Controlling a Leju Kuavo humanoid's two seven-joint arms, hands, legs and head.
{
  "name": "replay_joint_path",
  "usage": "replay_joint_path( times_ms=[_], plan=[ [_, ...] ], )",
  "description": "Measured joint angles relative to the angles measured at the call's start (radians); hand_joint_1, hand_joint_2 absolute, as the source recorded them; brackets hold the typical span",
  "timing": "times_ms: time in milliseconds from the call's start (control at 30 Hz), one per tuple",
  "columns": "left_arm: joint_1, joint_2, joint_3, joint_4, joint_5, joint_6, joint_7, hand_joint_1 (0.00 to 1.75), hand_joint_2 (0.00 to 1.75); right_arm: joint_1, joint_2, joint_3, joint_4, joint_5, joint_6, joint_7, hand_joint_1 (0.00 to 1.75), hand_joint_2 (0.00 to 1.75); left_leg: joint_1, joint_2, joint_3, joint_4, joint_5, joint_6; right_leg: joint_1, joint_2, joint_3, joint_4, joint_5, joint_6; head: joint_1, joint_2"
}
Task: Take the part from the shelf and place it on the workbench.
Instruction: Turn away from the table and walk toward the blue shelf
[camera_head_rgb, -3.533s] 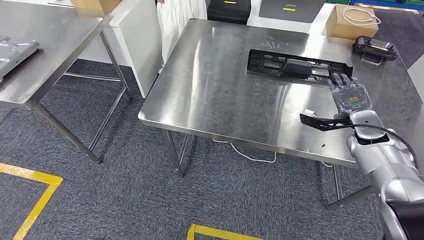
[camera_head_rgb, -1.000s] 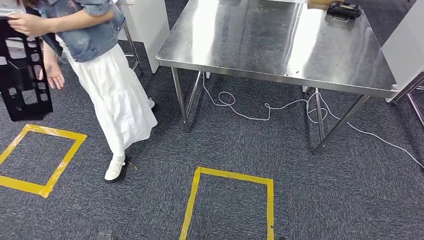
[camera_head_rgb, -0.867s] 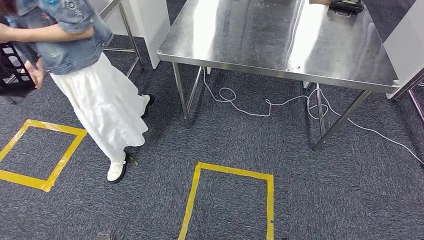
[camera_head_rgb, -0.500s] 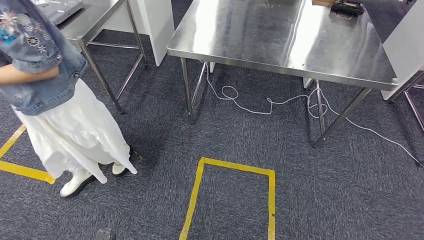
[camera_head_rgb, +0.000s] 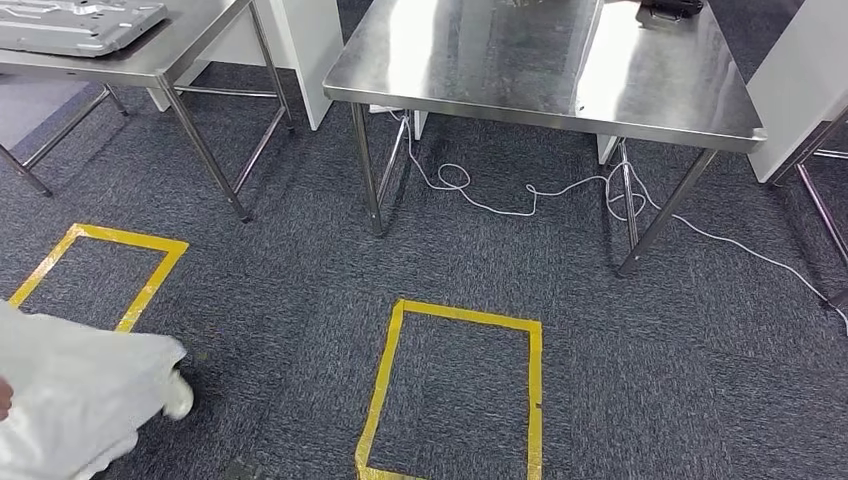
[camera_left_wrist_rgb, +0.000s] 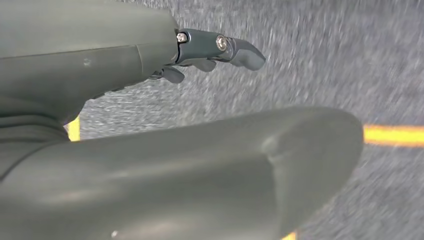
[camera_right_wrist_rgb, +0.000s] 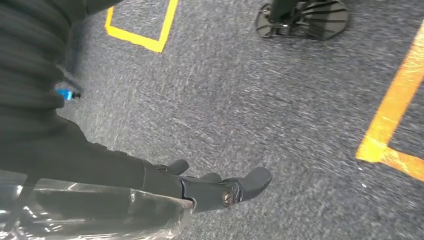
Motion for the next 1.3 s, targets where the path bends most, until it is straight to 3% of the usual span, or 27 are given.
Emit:
replay_joint_path(
  times_ms=[33, 67, 100, 167, 200, 233, 300, 367, 400, 467, 533, 567, 600, 667, 700, 767, 833, 867, 933, 1000, 1033, 1067, 1100, 1200, 1233, 1300],
  plan=[
    [0.001, 0.0, -0.007, 0.0, -0.005, -0.004, 0.007, 0.0, 0.0, 0.001, 0.0, 0.0, 0.0, 0.002, 0.004, 0.0, 0.0, 1.75, 0.002, -0.001, 0.001, 0.032, -0.005, -0.002, 0.002, 0.0, -0.01, 0.003, 0.008, 0.001, 0.0, 0.0],
    [0.002, 0.0, -0.012, 0.0, -0.007, -0.006, 0.012, 0.0, 0.0, 0.002, 0.0, -0.001, 0.0, 0.003, 0.006, 0.0, 0.0, 1.75, 0.003, -0.001, 0.021, 0.027, 0.008, -0.003, 0.003, 0.0, -0.02, 0.008, 0.014, 0.003, 0.0, 0.0],
    [0.003, 0.001, -0.016, 0.001, -0.008, -0.007, 0.016, 0.0, 0.0, 0.004, 0.0, -0.002, 0.0, 0.005, 0.007, 0.0, 0.0, 1.75, 0.005, -0.001, 0.062, -0.02, 0.033, -0.002, 0.003, 0.001, -0.031, 0.013, 0.019, 0.006, 0.0, 0.0],
    [0.004, 0.003, -0.02, 0.001, -0.009, -0.006, 0.019, 0.0, 0.0, 0.005, 0.0, -0.004, 0.001, 0.009, 0.007, 0.0, 0.0, 1.75, 0.005, -0.003, 0.163, -0.165, 0.066, 0.005, 0.005, 0.003, -0.047, 0.025, 0.026, 0.014, -0.001, 0.0],
    [0.005, 0.004, -0.023, 0.001, -0.01, -0.006, 0.019, 0.0, 0.0, 0.005, 0.001, -0.006, 0.001, 0.011, 0.007, 0.001, 0.0, 1.75, 0.003, -0.005, 0.196, -0.219, 0.071, 0.01, 0.006, 0.003, -0.053, 0.029, 0.029, 0.02, 0.0, 0.0],
    [0.005, 0.005, -0.025, 0.001, -0.011, -0.007, 0.019, 0.0, 0.0, 0.005, 0.001, -0.006, 0.001, 0.013, 0.006, 0.003, 0.0, 1.75, 0.0, -0.006, 0.21, -0.246, 0.069, 0.015, 0.007, 0.003, -0.057, 0.031, 0.034, 0.027, 0.0, 0.0],
    [0.008, 0.005, -0.03, 0.001, -0.014, -0.007, 0.019, 0.0, 0.0, 0.004, 0.001, -0.008, 0.001, 0.016, 0.004, 0.005, 0.0, 1.75, -0.006, -0.006, 0.205, -0.256, 0.077, 0.027, 0.009, 0.002, -0.063, 0.027, 0.045, 0.045, 0.0, 0.0],
    [0.009, 0.004, -0.034, 0.001, -0.015, -0.007, 0.019, 0.0, 0.0, 0.004, 0.0, -0.01, 0.001, 0.017, 0.004, 0.007, 0.0, 1.75, -0.006, -0.002, 0.195, -0.269, 0.097, 0.044, 0.01, 0.002, -0.08, 0.046, 0.032, 0.051, 0.002, 0.0],
    [0.009, 0.003, -0.034, 0.001, -0.016, -0.007, 0.02, 0.0, 0.0, 0.004, 0.0, -0.011, 0.001, 0.017, 0.004, 0.008, 0.0, 1.75, -0.005, 0.0, 0.187, -0.275, 0.109, 0.053, 0.011, 0.003, -0.098, 0.079, 0.005, 0.047, 0.002, 0.0],
    [0.009, 0.002, -0.035, 0.001, -0.016, -0.007, 0.02, 0.0, 0.0, 0.004, 0.0, -0.014, 0.002, 0.017, 0.004, 0.009, 0.0, 1.75, -0.007, 0.002, 0.163, -0.277, 0.128, 0.062, 0.008, 0.003, -0.149, 0.203, -0.074, 0.033, 0.004, 0.0],
    [0.009, 0.002, -0.035, 0.001, -0.017, -0.007, 0.02, 0.0, 0.0, 0.005, -0.001, -0.015, 0.002, 0.018, 0.004, 0.009, 0.0, 1.75, -0.01, 0.004, 0.137, -0.276, 0.147, 0.063, 0.007, 0.003, -0.178, 0.311, -0.116, 0.039, 0.004, 0.0],
    [0.009, 0.002, -0.035, 0.001, -0.018, -0.007, 0.02, 0.0, 0.0, 0.005, -0.001, -0.015, 0.002, 0.018, 0.004, 0.009, 0.0, 1.75, -0.01, 0.004, 0.125, -0.276, 0.156, 0.061, 0.006, 0.003, -0.167, 0.316, -0.109, 0.049, 0.004, 0.0],
    [0.009, 0.001, -0.035, 0.001, -0.018, -0.007, 0.02, 0.0, 0.0, 0.005, -0.002, -0.016, 0.002, 0.018, 0.004, 0.009, 0.0, 1.75, -0.011, 0.004, 0.114, -0.275, 0.165, 0.058, 0.006, 0.003, -0.134, 0.281, -0.089, 0.06, 0.005, 0.0],
    [0.009, 0.0, -0.036, 0.001, -0.019, -0.007, 0.019, 0.0, 0.0, 0.003, -0.003, -0.016, 0.002, 0.02, 0.004, 0.009, 0.0, 1.75, -0.013, 0.004, 0.097, -0.273, 0.18, 0.048, 0.005, 0.003, -0.027, 0.126, -0.052, 0.07, 0.006, 0.0],
    [0.009, 0.0, -0.036, 0.001, -0.019, -0.007, 0.018, 0.0, 0.0, 0.001, -0.004, -0.016, 0.002, 0.022, 0.004, 0.008, 0.0, 1.75, -0.015, 0.005, 0.091, -0.272, 0.188, 0.042, 0.008, 0.005, 0.016, 0.06, -0.044, 0.067, 0.004, 0.0],
    [0.009, 0.0, -0.036, 0.001, -0.019, -0.005, 0.016, 0.0, 0.0, 0.001, -0.004, -0.016, 0.002, 0.026, 0.005, 0.007, 0.0, 1.75, -0.019, 0.005, 0.085, -0.268, 0.2, 0.032, 0.014, 0.01, 0.046, -0.002, -0.045, 0.053, 0.003, 0.0],
    [0.009, 0.0, -0.036, 0.001, -0.019, -0.002, 0.014, 0.0, 0.0, 0.003, -0.004, -0.016, 0.002, 0.029, 0.005, 0.005, 0.0, 1.75, -0.016, 0.004, 0.08, -0.262, 0.205, 0.023, 0.008, 0.011, 0.029, 0.002, -0.038, 0.039, 0.001, 0.0],
    [0.01, 0.001, -0.036, 0.001, -0.019, -0.001, 0.014, 0.0, 0.0, 0.003, -0.004, -0.016, 0.003, 0.03, 0.005, 0.005, 0.0, 1.75, -0.014, 0.002, 0.072, -0.248, 0.188, 0.018, 0.004, 0.01, 0.024, 0.003, -0.031, 0.028, 0.0, 0.0],
    [0.011, 0.002, -0.036, 0.001, -0.019, 0.001, 0.014, 0.0, 0.0, 0.003, -0.004, -0.016, 0.003, 0.03, 0.006, 0.004, 0.0, 1.75, -0.008, 0.0, 0.042, -0.165, 0.108, 0.009, -0.002, 0.006, 0.012, 0.003, -0.015, 0.005, -0.002, 0.0],
    [0.012, 0.001, -0.036, 0.001, -0.019, 0.002, 0.014, 0.0, 0.0, 0.004, -0.005, -0.016, 0.003, 0.031, 0.006, 0.004, 0.0, 1.75, -0.005, -0.001, 0.005, -0.03, 0.018, 0.0, 0.004, 0.004, -0.003, 0.005, 0.0, -0.005, -0.003, 0.0],
    [0.012, 0.002, -0.036, 0.001, -0.019, 0.002, 0.014, 0.0, 0.0, 0.005, -0.005, -0.016, 0.003, 0.031, 0.006, 0.004, 0.0, 1.75, -0.003, -0.001, -0.001, 0.017, -0.001, -0.002, 0.007, 0.003, -0.01, 0.007, 0.007, -0.005, -0.003, 0.0],
    [0.012, 0.002, -0.036, 0.001, -0.019, 0.002, 0.014, 0.0, 0.0, 0.006, -0.005, -0.016, 0.003, 0.031, 0.006, 0.004, 0.0, 1.75, -0.002, -0.001, 0.01, 0.027, 0.0, -0.003, 0.008, 0.003, -0.019, 0.009, 0.013, -0.004, -0.003, 0.0],
    [0.012, 0.002, -0.036, 0.001, -0.02, 0.002, 0.014, 0.0, 0.0, 0.007, -0.005, -0.016, 0.003, 0.031, 0.007, 0.004, 0.0, 1.75, -0.001, -0.001, 0.042, -0.003, 0.018, -0.001, 0.01, 0.004, -0.027, 0.012, 0.017, -0.001, -0.003, 0.0],
    [0.01, 0.003, -0.036, 0.001, -0.022, 0.002, 0.014, 0.0, 0.0, 0.008, -0.004, -0.016, 0.003, 0.031, 0.008, 0.002, 0.0, 1.75, -0.003, -0.006, 0.182, -0.207, 0.074, 0.015, 0.012, 0.005, -0.042, 0.021, 0.026, 0.008, -0.003, 0.0],
    [0.009, 0.004, -0.036, 0.001, -0.024, 0.001, 0.013, 0.0, 0.0, 0.007, -0.003, -0.016, 0.003, 0.031, 0.008, 0.002, 0.0, 1.75, -0.007, -0.007, 0.205, -0.246, 0.08, 0.02, 0.013, 0.005, -0.045, 0.022, 0.03, 0.014, -0.003, 0.0],
    [0.008, 0.005, -0.036, 0.001, -0.026, 0.0, 0.013, 0.0, 0.0, 0.006, -0.002, -0.016, 0.003, 0.031, 0.009, 0.0, 0.0, 1.75, -0.014, -0.007, 0.206, -0.261, 0.087, 0.029, 0.014, 0.005, -0.049, 0.02, 0.041, 0.03, -0.004, 0.0]
  ],
)
